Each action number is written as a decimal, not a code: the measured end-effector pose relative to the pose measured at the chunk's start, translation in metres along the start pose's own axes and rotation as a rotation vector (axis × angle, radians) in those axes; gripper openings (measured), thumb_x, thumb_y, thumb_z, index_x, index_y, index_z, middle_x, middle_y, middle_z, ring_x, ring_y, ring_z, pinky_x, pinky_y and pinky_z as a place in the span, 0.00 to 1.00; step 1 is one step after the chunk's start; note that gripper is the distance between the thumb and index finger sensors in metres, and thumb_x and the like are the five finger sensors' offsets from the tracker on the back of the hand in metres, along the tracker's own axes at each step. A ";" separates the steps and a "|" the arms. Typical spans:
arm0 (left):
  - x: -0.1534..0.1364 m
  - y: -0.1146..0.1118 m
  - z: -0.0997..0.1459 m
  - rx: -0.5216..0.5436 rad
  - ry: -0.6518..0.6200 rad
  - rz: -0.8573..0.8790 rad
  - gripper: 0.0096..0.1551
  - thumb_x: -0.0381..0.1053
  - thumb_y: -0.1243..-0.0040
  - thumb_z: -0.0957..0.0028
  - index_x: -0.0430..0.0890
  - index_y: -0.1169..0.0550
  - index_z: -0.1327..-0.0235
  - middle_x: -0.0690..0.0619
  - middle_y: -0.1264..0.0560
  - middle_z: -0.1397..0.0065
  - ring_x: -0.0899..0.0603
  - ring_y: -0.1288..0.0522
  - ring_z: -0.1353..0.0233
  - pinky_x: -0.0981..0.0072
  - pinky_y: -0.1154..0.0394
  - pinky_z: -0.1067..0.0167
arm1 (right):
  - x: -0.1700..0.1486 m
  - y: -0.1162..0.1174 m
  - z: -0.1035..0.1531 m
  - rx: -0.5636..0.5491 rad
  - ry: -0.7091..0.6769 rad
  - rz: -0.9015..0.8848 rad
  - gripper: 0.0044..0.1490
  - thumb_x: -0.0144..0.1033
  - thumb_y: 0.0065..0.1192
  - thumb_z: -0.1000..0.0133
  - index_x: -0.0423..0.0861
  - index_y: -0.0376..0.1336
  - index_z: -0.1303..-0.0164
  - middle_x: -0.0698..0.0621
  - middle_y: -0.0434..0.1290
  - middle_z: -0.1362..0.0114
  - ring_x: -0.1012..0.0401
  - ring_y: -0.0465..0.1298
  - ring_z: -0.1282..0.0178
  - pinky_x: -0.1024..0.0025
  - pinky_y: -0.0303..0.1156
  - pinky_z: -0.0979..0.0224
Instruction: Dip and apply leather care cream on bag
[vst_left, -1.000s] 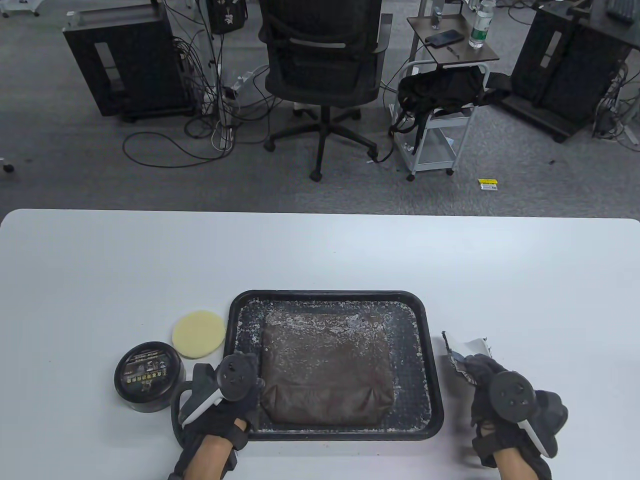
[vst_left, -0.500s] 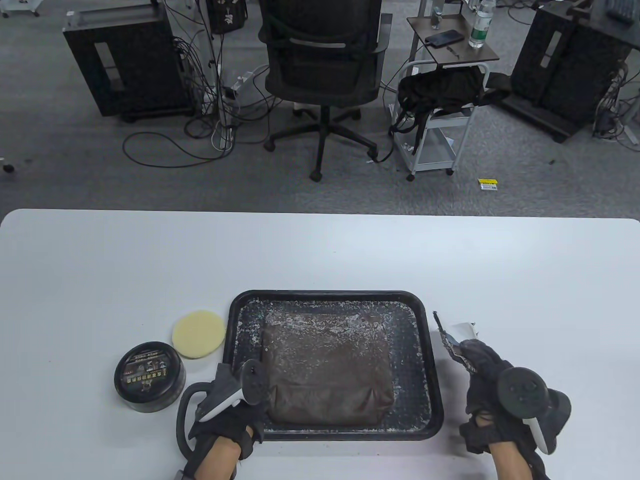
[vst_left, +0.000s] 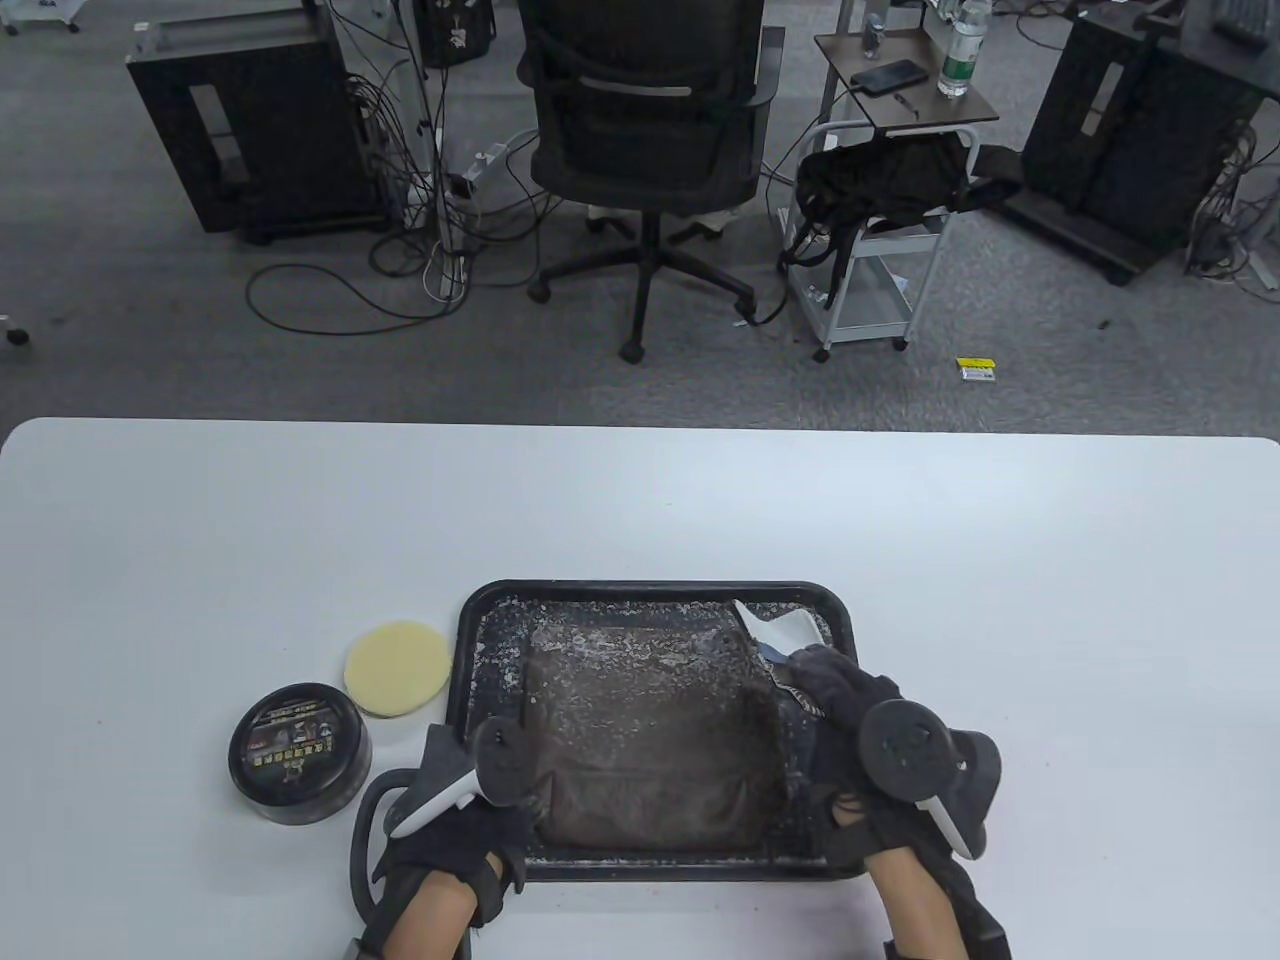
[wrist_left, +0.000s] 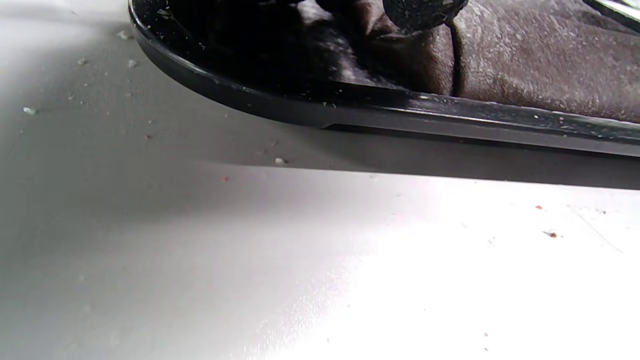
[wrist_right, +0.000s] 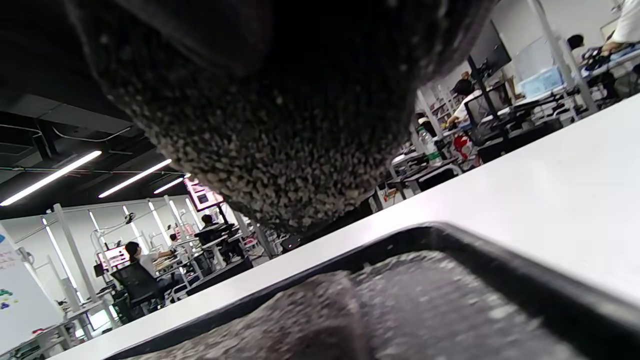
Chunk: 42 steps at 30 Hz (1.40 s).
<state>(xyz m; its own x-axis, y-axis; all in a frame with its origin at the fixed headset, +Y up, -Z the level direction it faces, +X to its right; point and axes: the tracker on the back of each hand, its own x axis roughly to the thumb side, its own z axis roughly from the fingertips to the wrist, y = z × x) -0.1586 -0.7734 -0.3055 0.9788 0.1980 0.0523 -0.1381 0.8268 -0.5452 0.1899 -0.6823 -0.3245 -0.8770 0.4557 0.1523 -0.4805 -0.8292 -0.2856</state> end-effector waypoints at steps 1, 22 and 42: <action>-0.001 -0.001 0.000 -0.015 -0.007 0.002 0.38 0.61 0.54 0.37 0.52 0.49 0.18 0.50 0.54 0.13 0.41 0.50 0.15 0.40 0.54 0.21 | 0.008 0.005 -0.002 0.013 -0.009 0.007 0.30 0.31 0.61 0.52 0.59 0.73 0.39 0.53 0.77 0.30 0.53 0.79 0.30 0.47 0.70 0.27; -0.003 -0.002 0.000 -0.055 -0.058 0.026 0.40 0.62 0.55 0.37 0.50 0.52 0.18 0.48 0.59 0.13 0.39 0.55 0.15 0.39 0.59 0.23 | 0.167 0.126 -0.020 0.126 -0.271 0.244 0.31 0.31 0.61 0.53 0.58 0.71 0.38 0.53 0.76 0.28 0.51 0.78 0.29 0.45 0.69 0.27; -0.003 -0.001 0.000 -0.030 -0.068 0.024 0.40 0.63 0.55 0.37 0.51 0.52 0.18 0.48 0.58 0.13 0.38 0.52 0.16 0.38 0.58 0.23 | 0.177 0.186 -0.029 0.397 -0.266 0.273 0.31 0.29 0.61 0.54 0.57 0.71 0.39 0.51 0.74 0.28 0.49 0.75 0.27 0.43 0.67 0.27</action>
<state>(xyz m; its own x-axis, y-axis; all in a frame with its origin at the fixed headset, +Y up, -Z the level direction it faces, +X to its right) -0.1614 -0.7746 -0.3056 0.9627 0.2533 0.0949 -0.1556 0.8057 -0.5715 -0.0547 -0.7468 -0.3785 -0.9160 0.1519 0.3713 -0.1545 -0.9877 0.0230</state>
